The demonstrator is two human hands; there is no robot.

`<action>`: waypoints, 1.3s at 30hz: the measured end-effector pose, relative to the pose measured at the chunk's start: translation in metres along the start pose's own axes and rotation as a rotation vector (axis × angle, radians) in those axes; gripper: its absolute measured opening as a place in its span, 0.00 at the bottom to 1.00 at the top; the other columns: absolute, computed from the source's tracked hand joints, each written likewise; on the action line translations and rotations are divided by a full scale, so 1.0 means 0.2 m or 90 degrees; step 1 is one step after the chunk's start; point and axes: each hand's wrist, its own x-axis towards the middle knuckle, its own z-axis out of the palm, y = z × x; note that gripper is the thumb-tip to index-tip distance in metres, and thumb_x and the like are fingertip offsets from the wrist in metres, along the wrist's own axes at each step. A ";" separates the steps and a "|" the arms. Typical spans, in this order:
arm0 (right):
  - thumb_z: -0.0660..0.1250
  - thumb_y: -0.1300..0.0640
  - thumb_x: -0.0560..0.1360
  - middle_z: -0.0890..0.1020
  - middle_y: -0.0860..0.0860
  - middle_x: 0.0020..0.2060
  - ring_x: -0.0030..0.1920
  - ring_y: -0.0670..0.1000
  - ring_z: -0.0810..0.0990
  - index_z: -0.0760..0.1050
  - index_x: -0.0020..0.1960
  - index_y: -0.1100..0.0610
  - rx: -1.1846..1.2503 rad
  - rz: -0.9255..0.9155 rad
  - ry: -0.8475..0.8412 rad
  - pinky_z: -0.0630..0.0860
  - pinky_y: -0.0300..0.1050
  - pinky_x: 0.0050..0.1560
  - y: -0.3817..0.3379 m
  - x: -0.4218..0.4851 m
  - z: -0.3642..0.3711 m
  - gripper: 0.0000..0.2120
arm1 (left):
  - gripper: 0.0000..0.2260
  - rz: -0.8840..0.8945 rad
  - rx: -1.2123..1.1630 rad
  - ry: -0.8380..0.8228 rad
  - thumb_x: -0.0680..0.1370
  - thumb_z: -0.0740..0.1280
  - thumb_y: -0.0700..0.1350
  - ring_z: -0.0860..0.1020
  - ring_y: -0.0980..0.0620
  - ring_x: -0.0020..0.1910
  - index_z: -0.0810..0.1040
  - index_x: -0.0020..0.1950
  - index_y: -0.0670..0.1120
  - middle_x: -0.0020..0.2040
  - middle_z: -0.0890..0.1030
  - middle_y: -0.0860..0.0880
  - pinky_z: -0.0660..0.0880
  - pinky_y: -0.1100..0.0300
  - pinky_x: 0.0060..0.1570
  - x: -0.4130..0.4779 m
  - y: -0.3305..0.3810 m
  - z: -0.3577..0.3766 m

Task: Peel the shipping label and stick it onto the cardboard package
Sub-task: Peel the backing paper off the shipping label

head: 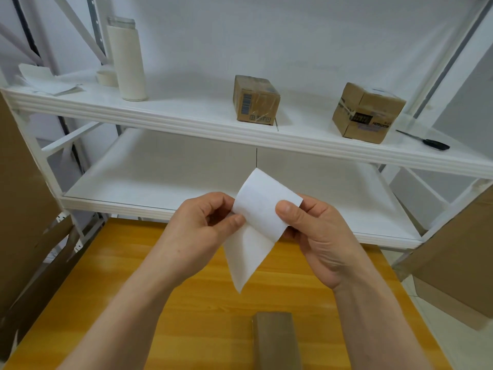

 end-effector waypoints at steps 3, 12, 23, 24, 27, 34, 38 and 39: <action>0.82 0.49 0.59 0.87 0.56 0.53 0.55 0.57 0.86 0.86 0.53 0.58 -0.036 -0.009 -0.015 0.82 0.49 0.54 0.01 0.00 -0.01 0.24 | 0.04 0.001 0.019 0.006 0.78 0.71 0.43 0.84 0.50 0.48 0.84 0.47 0.52 0.45 0.87 0.52 0.80 0.42 0.56 -0.01 -0.01 0.00; 0.77 0.56 0.63 0.88 0.55 0.53 0.56 0.57 0.86 0.85 0.55 0.58 -0.088 -0.020 -0.055 0.80 0.54 0.60 0.01 -0.02 0.01 0.21 | 0.03 -0.006 0.066 0.032 0.78 0.71 0.45 0.84 0.51 0.47 0.83 0.47 0.54 0.44 0.86 0.53 0.81 0.43 0.54 -0.01 0.00 0.01; 0.72 0.60 0.75 0.89 0.50 0.49 0.52 0.50 0.86 0.85 0.55 0.56 -0.198 -0.062 0.018 0.82 0.42 0.51 0.03 0.01 0.02 0.09 | 0.12 -0.007 0.073 0.017 0.75 0.74 0.39 0.84 0.49 0.46 0.83 0.49 0.56 0.43 0.86 0.54 0.80 0.41 0.54 0.00 0.00 0.01; 0.72 0.59 0.75 0.88 0.51 0.49 0.52 0.50 0.86 0.85 0.55 0.56 -0.197 -0.065 0.024 0.82 0.43 0.51 0.03 0.02 0.02 0.09 | 0.13 -0.005 0.075 0.013 0.75 0.73 0.38 0.83 0.49 0.46 0.83 0.49 0.57 0.44 0.86 0.54 0.80 0.41 0.55 0.00 0.00 0.01; 0.72 0.58 0.75 0.88 0.51 0.49 0.52 0.52 0.86 0.85 0.55 0.56 -0.179 -0.069 0.050 0.81 0.46 0.53 0.03 0.03 0.02 0.09 | 0.17 -0.007 0.072 -0.008 0.76 0.71 0.37 0.84 0.49 0.50 0.82 0.53 0.60 0.49 0.86 0.53 0.80 0.41 0.56 0.00 0.01 0.01; 0.71 0.57 0.75 0.89 0.50 0.49 0.52 0.50 0.86 0.85 0.54 0.55 -0.151 -0.067 0.072 0.82 0.45 0.53 0.03 0.04 0.01 0.09 | 0.19 -0.036 0.017 -0.039 0.77 0.68 0.33 0.83 0.50 0.53 0.81 0.59 0.57 0.51 0.86 0.55 0.80 0.46 0.59 0.00 0.01 0.00; 0.72 0.50 0.73 0.88 0.52 0.49 0.54 0.56 0.85 0.85 0.53 0.55 -0.144 -0.064 0.065 0.82 0.51 0.56 0.04 0.05 0.01 0.13 | 0.16 -0.044 -0.021 -0.044 0.78 0.69 0.36 0.83 0.52 0.53 0.80 0.58 0.56 0.52 0.86 0.55 0.80 0.49 0.58 0.00 0.01 0.01; 0.72 0.48 0.71 0.88 0.53 0.49 0.54 0.57 0.85 0.85 0.53 0.55 -0.142 -0.060 0.060 0.81 0.52 0.57 0.04 0.05 0.01 0.15 | 0.15 -0.044 -0.033 -0.041 0.77 0.70 0.37 0.84 0.53 0.52 0.80 0.58 0.56 0.51 0.86 0.55 0.80 0.51 0.57 0.01 0.01 0.01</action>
